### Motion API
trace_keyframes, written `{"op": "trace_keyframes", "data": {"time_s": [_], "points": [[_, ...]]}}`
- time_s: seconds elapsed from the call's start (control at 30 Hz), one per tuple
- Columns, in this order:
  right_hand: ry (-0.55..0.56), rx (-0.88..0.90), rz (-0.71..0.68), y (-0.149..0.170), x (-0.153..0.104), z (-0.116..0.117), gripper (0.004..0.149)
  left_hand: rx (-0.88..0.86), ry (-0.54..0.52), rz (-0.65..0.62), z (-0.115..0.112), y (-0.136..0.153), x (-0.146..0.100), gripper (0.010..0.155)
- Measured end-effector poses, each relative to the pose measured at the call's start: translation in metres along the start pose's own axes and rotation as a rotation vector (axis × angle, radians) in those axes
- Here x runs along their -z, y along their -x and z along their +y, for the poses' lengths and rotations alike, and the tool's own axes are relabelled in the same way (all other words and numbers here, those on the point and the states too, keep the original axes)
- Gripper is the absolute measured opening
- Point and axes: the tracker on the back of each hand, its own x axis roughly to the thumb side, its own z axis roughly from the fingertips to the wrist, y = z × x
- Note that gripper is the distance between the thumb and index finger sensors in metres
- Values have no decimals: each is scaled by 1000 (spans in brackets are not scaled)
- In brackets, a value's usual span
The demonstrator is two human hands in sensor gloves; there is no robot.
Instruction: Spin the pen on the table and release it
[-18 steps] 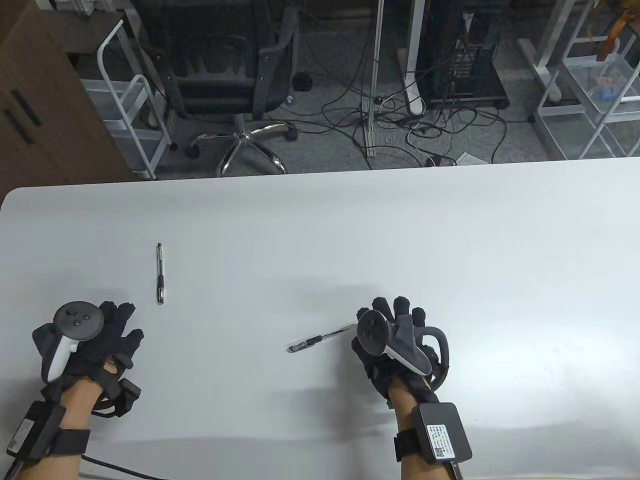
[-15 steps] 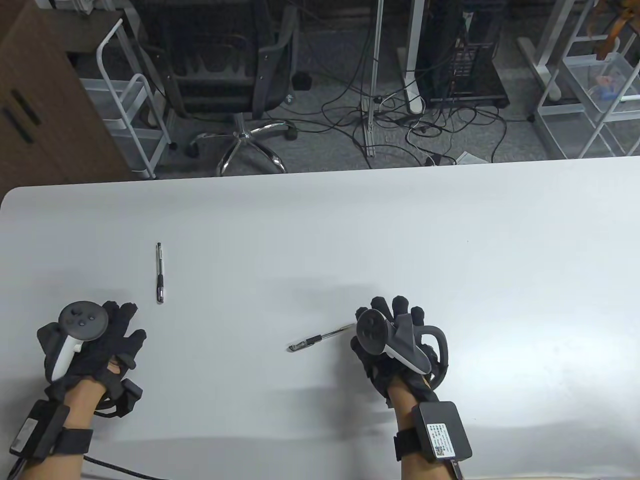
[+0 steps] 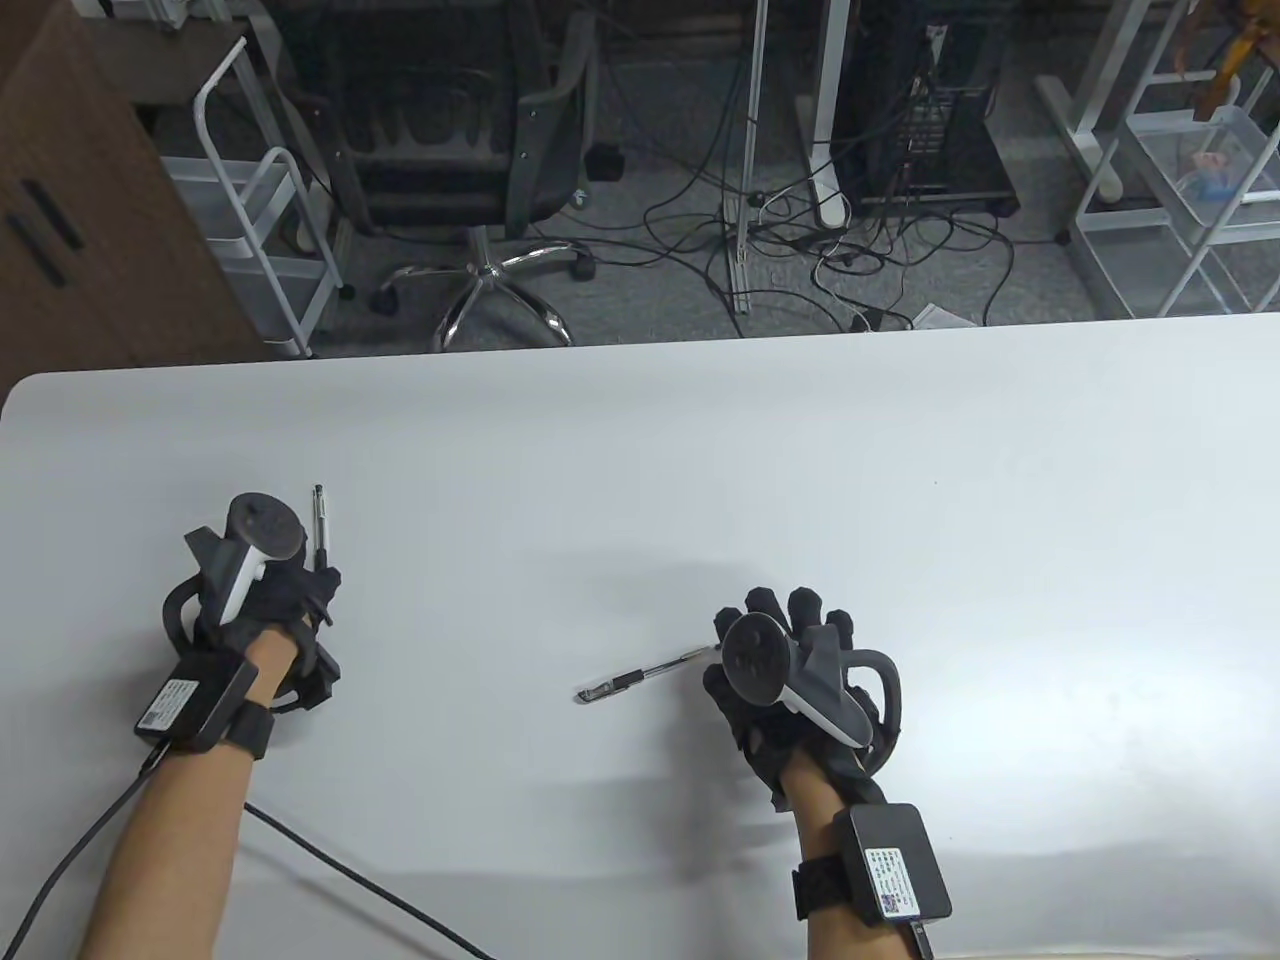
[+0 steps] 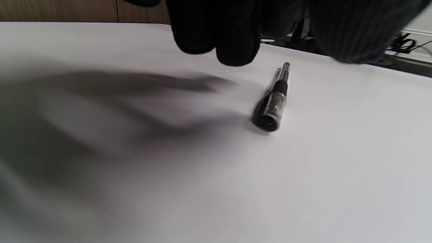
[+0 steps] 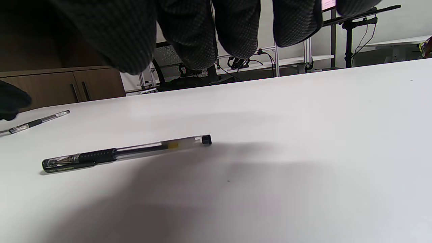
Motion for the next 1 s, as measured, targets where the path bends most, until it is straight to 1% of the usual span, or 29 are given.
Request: {"op": "trace_keyframes", "data": {"time_s": [0.1, 0.17, 0.23, 0.33, 0.43, 0.53, 0.6, 0.7, 0.77, 0.87, 1.0], "points": [[-2, 6, -12, -2, 3, 0, 66, 29, -7, 56, -9, -13, 21, 73], [-4, 3, -16, -3, 5, 0, 66, 56, 3, 84, -14, -21, 29, 75], [-4, 8, -22, -4, 8, 0, 66, 96, -30, 83, -16, -29, 33, 77], [-10, 7, -26, -6, 12, 1, 66, 189, -59, 72, -20, -44, 34, 71], [-15, 7, -26, -6, 13, 2, 66, 199, -92, 18, -21, -56, 32, 58], [-17, 6, -20, -5, 13, 2, 66, 260, -108, 0, -21, -61, 29, 55], [-17, 10, -15, -4, 12, 2, 66, 267, -92, -14, -20, -59, 25, 55], [-13, 10, -17, -3, 10, 0, 66, 223, -43, -57, -15, -49, 14, 54], [-10, 8, -23, -4, 9, -1, 66, 176, -52, -109, -6, -40, 0, 53], [-6, 6, -35, -7, 7, -2, 66, 114, -59, -189, 7, -23, -29, 53], [-11, 1, -41, -10, 4, -1, 66, 107, -90, -266, 22, -1, -68, 54]]}}
